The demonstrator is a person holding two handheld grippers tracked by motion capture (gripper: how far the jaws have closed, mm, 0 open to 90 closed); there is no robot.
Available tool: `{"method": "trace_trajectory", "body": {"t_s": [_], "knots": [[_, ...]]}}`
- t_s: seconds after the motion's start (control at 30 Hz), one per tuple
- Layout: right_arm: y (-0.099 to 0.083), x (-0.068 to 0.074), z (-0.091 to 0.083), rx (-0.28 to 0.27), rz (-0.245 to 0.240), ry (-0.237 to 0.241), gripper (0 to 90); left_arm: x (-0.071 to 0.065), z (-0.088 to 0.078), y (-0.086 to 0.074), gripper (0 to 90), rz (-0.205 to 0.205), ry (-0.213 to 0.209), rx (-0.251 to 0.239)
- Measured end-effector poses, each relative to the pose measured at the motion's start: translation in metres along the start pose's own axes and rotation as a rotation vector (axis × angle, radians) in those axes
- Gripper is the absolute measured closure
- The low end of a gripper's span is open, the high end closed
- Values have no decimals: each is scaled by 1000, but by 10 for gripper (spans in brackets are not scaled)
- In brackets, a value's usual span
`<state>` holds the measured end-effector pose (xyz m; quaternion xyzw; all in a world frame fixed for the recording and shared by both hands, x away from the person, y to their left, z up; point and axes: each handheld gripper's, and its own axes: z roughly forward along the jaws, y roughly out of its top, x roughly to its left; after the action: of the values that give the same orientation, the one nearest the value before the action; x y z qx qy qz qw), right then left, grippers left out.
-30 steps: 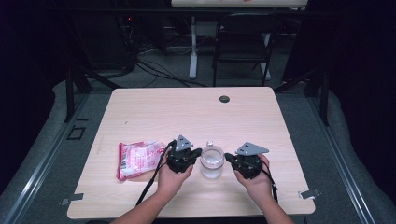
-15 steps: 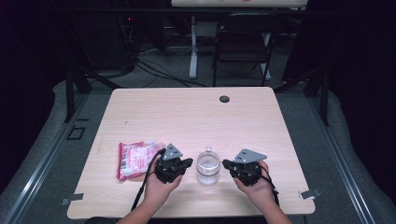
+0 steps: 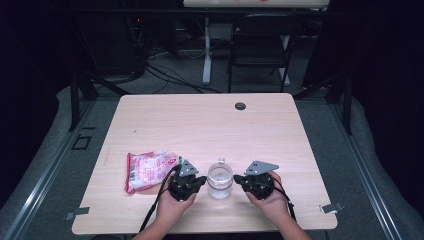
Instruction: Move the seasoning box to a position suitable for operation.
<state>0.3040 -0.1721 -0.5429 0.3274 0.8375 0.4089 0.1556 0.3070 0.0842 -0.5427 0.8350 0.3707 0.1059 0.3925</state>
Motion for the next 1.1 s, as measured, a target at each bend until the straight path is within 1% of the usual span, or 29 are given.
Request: {"method": "trace_trajectory", "body": {"t_s": [0.07, 0.1, 0.13, 0.2, 0.23, 0.27, 0.3, 0.33, 0.37, 0.4, 0.43, 0.47, 0.5, 0.53, 0.57, 0.63, 0.67, 0.7, 0.73, 0.77, 0.8, 0.83, 0.87, 0.9, 0.93, 0.97, 1.03, 1.07, 1.1], "knots": [[0, 3, 0, 8, -9, -10, 900, 0, 1, 0, 900, -2, 8, -7], [-1, 3, -1, 8, -6, -7, 900, -1, 2, 0, 900, -7, 10, -11], [-1, 4, -2, 11, -5, -5, 900, 0, 2, 1, 900, 3, 6, -4], [-3, 4, -3, 18, 1, 10, 900, 1, 3, 2, 900, 7, 8, -5], [-3, 4, -3, 18, 1, 10, 900, 2, 5, 2, 900, 1, 1, -9], [-5, 4, -5, 34, 7, 39, 900, 3, 6, 2, 900, 3, -1, -16], [-5, 4, -6, 40, 7, 60, 900, 5, 7, 3, 900, 6, -12, -25], [-5, 4, -7, 48, 3, 86, 900, 7, 8, 3, 900, -1, -27, -30], [-5, 4, -7, 48, 3, 86, 900, 9, 9, 4, 900, -14, -45, -27], [-6, 3, -8, 53, -4, 107, 900, 12, 10, 4, 900, -29, -67, -23], [-6, 2, -9, 62, -9, 133, 883, 14, 11, 4, 900, -43, -78, -28], [-6, 1, -9, 67, 4, 162, 865, 14, 11, 5, 900, -42, -78, -25], [-7, -2, -10, 66, 10, 178, 865, 13, 11, 5, 900, -31, -69, -21], [-9, -7, -12, 55, 24, 127, 861, 12, 10, 5, 897, -22, -63, -20], [-9, -7, -12, 55, 24, 127, 861, 11, 10, 5, 897, -11, -46, -24], [-11, -12, -13, 33, 32, 75, 847, 10, 7, 6, 880, 0, -38, -25], [-11, -15, -14, 6, 38, 31, 848, 9, 5, 6, 862, -1, -31, -30], [-11, -15, -14, 6, 38, 31, 848, 10, 3, 6, 862, 0, -24, -30], [-10, -17, -12, -15, 20, 12, 841, 10, 1, 6, 841, 0, -21, -33], [-9, -18, -9, -22, 15, 17, 833, 9, -1, 5, 828, -7, -5, -48], [-8, -19, -6, -22, 1, 18, 824, 11, -4, 4, 813, -8, -27, -43], [-8, -19, -6, -22, 1, 18, 824, 12, -7, 3, 813, -9, -29, -51], [-7, -20, -3, -19, -14, 15, 822, 13, -9, 2, 808, -11, -27, -58], [-6, -21, 0, -11, -33, 18, 814, 13, -12, 0, 803, -16, -22, -62], [-4, -22, 4, -11, -48, 16, 803, 14, -15, -1, 795, -10, -15, -60], [-3, -23, 7, -16, -58, 20, 801, 14, -18, -2, 791, -19, -13, -69], [1, -25, 13, -21, -70, 26, 790, 15, -23, -6, 785, -16, -1, -73], [2, -26, 16, -23, -75, 26, 786, 15, -25, -7, 780, -26, 7, -70], [4, -27, 18, -21, -81, 32, 781, 15, -27, -9, 775, -24, 14, -73]]}}
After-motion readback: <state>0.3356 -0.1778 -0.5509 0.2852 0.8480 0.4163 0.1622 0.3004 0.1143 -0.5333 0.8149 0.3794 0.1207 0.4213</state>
